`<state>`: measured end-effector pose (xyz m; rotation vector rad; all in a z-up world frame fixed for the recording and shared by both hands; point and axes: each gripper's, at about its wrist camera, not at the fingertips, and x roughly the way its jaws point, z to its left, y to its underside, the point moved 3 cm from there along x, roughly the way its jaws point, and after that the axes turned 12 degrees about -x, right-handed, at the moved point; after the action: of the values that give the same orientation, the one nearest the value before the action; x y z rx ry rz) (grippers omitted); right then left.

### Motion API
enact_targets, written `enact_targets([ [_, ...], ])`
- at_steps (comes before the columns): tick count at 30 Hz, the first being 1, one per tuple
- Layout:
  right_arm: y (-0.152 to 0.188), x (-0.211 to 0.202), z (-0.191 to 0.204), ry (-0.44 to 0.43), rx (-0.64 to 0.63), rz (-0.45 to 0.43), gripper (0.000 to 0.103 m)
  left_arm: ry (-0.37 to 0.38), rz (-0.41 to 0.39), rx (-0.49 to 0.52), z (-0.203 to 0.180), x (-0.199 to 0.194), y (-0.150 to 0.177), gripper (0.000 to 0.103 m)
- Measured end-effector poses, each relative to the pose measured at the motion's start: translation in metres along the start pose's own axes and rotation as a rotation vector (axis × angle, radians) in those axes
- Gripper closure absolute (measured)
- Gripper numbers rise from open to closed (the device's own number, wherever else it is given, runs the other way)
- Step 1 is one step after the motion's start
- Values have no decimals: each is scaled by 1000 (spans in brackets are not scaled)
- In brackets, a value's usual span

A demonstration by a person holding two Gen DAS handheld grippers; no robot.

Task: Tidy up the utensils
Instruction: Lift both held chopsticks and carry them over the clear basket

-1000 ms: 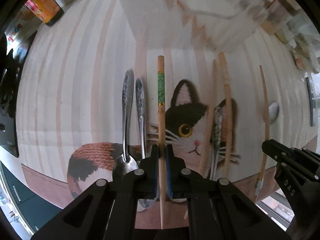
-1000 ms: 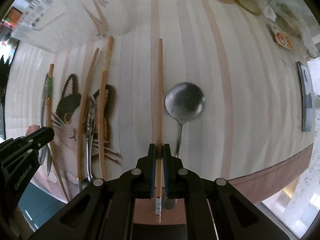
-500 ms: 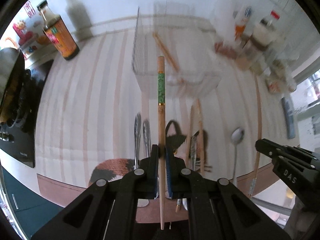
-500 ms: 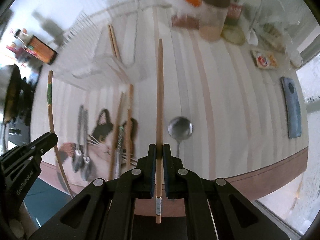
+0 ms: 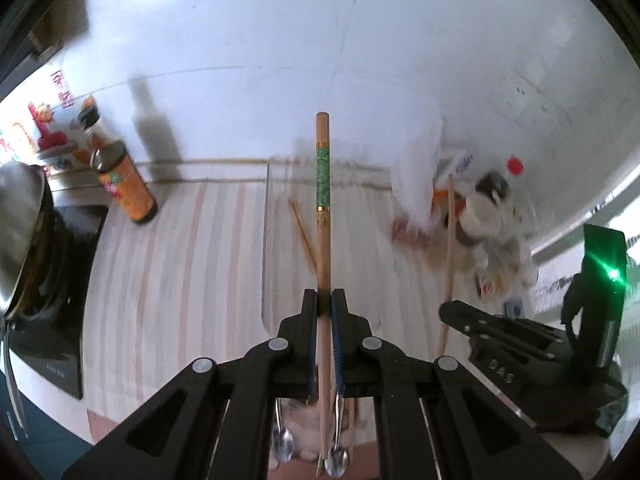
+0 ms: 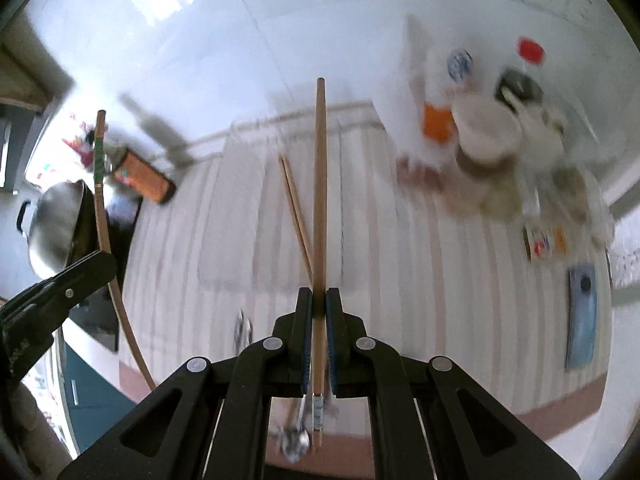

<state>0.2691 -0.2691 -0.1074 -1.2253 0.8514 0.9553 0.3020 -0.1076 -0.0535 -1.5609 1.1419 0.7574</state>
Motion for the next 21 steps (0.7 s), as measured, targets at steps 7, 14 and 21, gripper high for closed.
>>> enact_targets([
  [7,-71,48,0,-10,0,39,96,-11,119,-51,-3,62,-66,99],
  [14,-97,110,-6,13,9,138,96,-91,261,-61,3,143,-83,99],
  [21,-91,139,-10,27,3,223,73,-142,303,-58,12,162,-72,95],
])
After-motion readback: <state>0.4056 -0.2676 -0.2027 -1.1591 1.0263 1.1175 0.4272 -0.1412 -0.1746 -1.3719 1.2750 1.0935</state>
